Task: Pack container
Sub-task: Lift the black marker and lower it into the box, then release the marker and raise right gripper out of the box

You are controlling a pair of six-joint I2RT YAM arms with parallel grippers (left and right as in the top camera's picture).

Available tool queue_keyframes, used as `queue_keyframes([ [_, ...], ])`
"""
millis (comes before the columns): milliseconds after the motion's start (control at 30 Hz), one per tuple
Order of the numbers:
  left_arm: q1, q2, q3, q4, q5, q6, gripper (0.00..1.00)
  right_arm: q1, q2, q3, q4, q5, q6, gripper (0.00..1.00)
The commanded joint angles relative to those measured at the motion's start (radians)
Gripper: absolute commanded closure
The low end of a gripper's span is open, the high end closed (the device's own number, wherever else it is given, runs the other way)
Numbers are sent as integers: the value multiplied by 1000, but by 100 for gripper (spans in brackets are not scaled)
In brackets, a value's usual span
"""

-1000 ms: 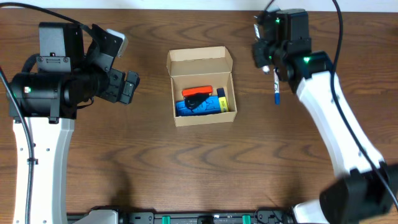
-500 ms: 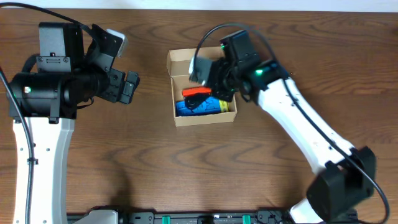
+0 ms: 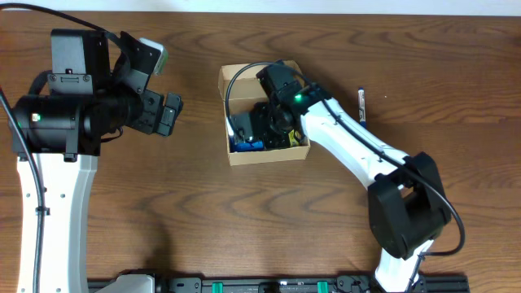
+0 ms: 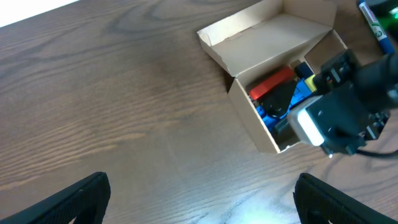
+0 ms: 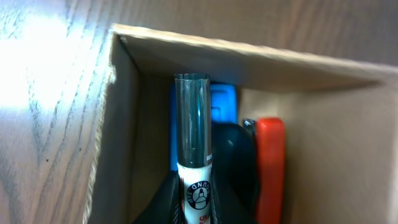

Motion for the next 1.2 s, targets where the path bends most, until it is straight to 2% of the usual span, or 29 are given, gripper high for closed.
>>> queue_keyframes([
  [0, 2, -2, 5, -1, 0, 6, 5, 14, 28, -5, -5, 5, -67, 99],
  [100, 2, -2, 5, -1, 0, 6, 5, 14, 30, -5, -13, 7, -66, 97],
  [167, 2, -2, 5, -1, -1, 6, 5, 14, 29, -5, -13, 7, -65, 83],
  [233, 2, -2, 5, -1, 0, 6, 5, 16, 26, -3, -12, 12, -37, 48],
  [267, 2, -2, 5, -1, -1, 6, 5, 17, 21, 0, -12, 20, -11, 43],
  [533, 2, -2, 5, -1, 0, 6, 5, 16, -138, 89, -11, 188, 299, 43],
  [700, 2, -2, 5, -1, 0, 6, 5, -20, -281, 123, 0, 296, 534, 49],
  [900, 2, -2, 5, -1, 0, 6, 5, -186, -381, 123, -49, 476, 874, 43],
  [1100, 2, -2, 5, -1, 0, 6, 5, -396, -344, 97, -114, 471, 1069, 41],
  [1167, 2, -2, 5, -1, 0, 6, 5, -452, -321, 71, -109, 464, 1102, 36],
])
